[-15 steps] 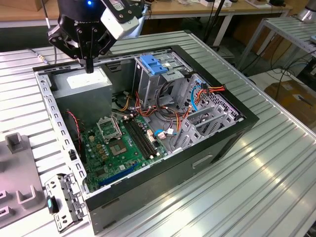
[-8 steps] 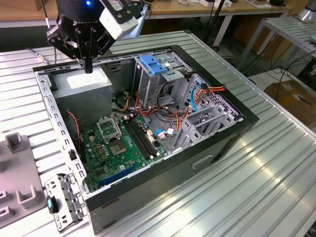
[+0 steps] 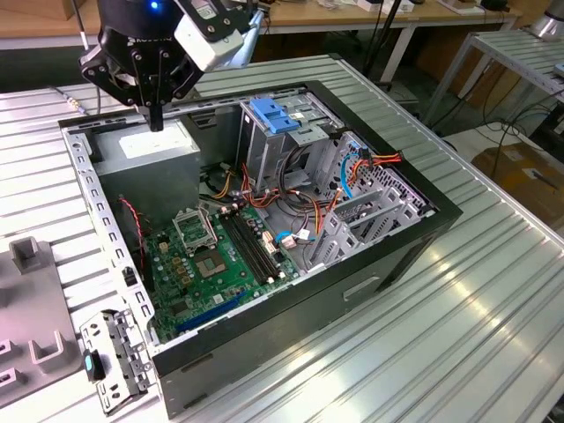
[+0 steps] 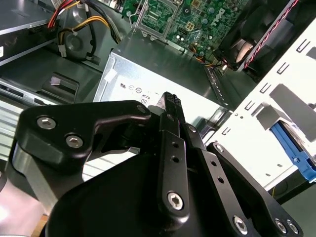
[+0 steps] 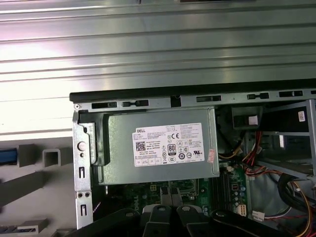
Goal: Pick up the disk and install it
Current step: 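Reach for the disk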
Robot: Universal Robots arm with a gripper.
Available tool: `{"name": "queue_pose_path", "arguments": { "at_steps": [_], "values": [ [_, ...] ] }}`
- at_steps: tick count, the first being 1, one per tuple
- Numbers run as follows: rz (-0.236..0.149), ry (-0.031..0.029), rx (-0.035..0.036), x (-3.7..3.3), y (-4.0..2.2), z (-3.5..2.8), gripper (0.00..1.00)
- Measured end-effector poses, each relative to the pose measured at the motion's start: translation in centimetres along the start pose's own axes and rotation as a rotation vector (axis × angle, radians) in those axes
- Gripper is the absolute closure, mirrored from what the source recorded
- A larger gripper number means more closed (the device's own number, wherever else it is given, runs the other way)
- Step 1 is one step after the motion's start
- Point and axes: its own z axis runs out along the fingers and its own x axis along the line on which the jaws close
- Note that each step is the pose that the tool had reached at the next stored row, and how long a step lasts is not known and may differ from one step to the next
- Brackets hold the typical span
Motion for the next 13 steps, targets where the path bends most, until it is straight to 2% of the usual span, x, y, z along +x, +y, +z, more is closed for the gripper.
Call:
{"name": "queue_pose_path", "arguments": {
  "at_steps": [13],
  "values": [
    [0.0,0.0,0.0,0.43,-0.03,-0.01,0.89]
  ]
}}
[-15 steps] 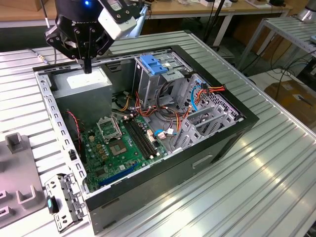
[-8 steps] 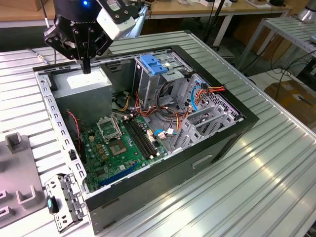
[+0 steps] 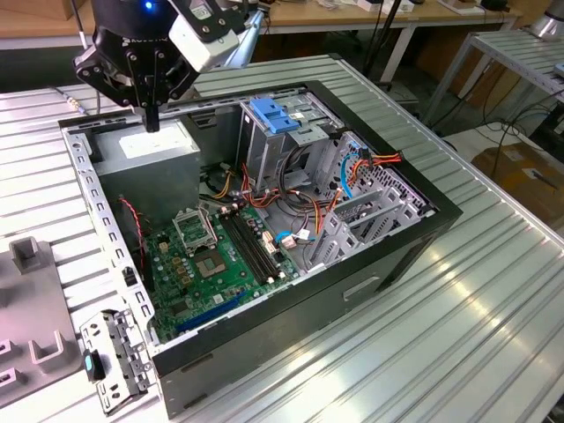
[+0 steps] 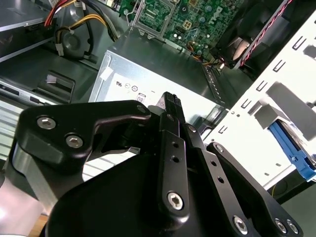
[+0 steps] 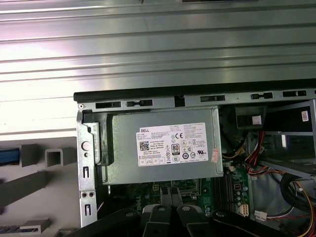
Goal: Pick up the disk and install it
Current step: 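Reach for the disk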
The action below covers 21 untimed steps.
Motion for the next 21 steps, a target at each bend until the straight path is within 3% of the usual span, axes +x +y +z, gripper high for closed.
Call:
{"name": "queue_pose_path", "arguments": {
  "at_steps": [21],
  "values": [
    [0.0,0.0,-0.0001,0.84,-0.06,-0.02,0.89]
  ]
}}
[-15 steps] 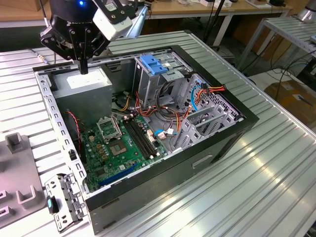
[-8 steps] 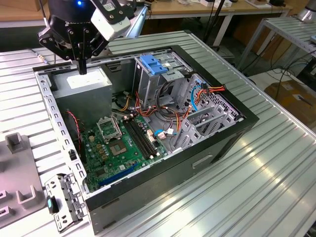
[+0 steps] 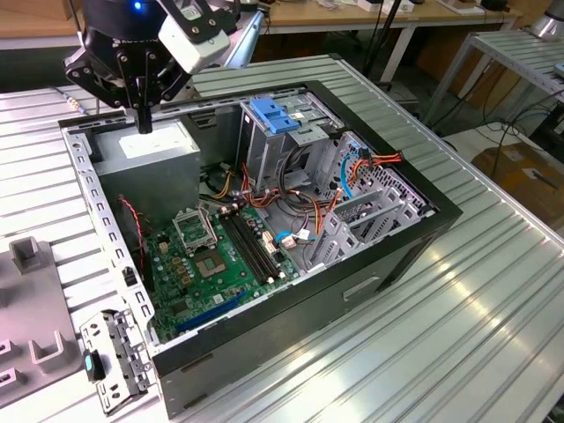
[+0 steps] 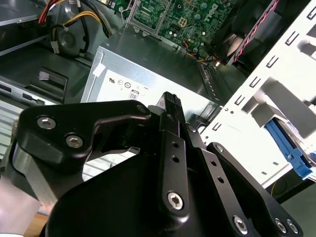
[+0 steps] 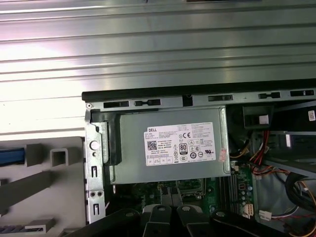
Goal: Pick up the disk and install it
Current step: 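Reach for the disk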
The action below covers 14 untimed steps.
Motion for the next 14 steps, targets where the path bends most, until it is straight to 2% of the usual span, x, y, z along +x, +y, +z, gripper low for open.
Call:
{"name": "queue_pose_path", "arguments": {
  "at_steps": [14],
  "values": [
    [0.0,0.0,0.0,0.59,-0.04,-0.02,0.89]
  ]
}}
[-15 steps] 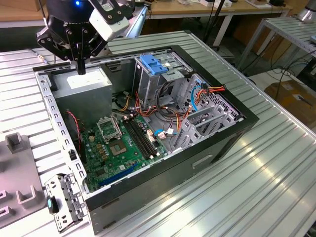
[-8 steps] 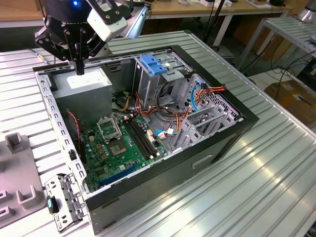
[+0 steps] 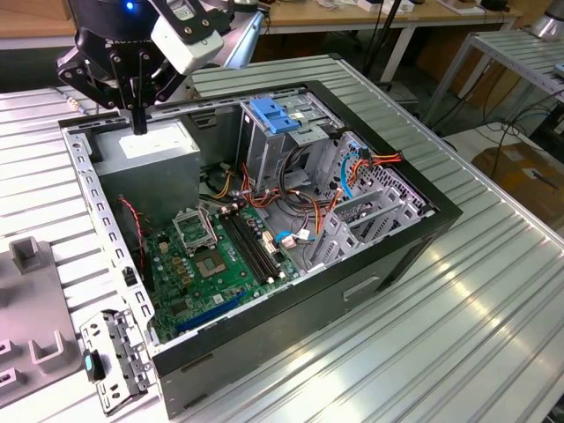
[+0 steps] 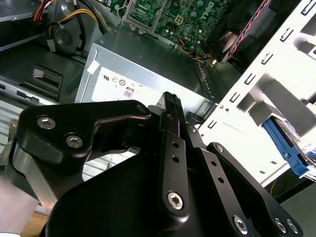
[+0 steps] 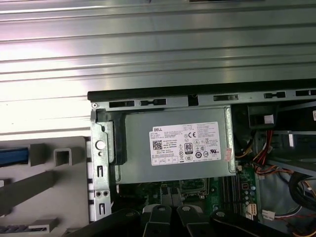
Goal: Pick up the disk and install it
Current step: 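Reach for the disk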
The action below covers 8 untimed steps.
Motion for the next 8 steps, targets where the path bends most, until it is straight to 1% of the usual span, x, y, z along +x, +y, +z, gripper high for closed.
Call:
{"name": "queue_pose_path", "arguments": {
  "at_steps": [8],
  "values": [
    [0.0,0.0,0.0,0.4,-0.03,-0.01,0.89]
  ]
}}
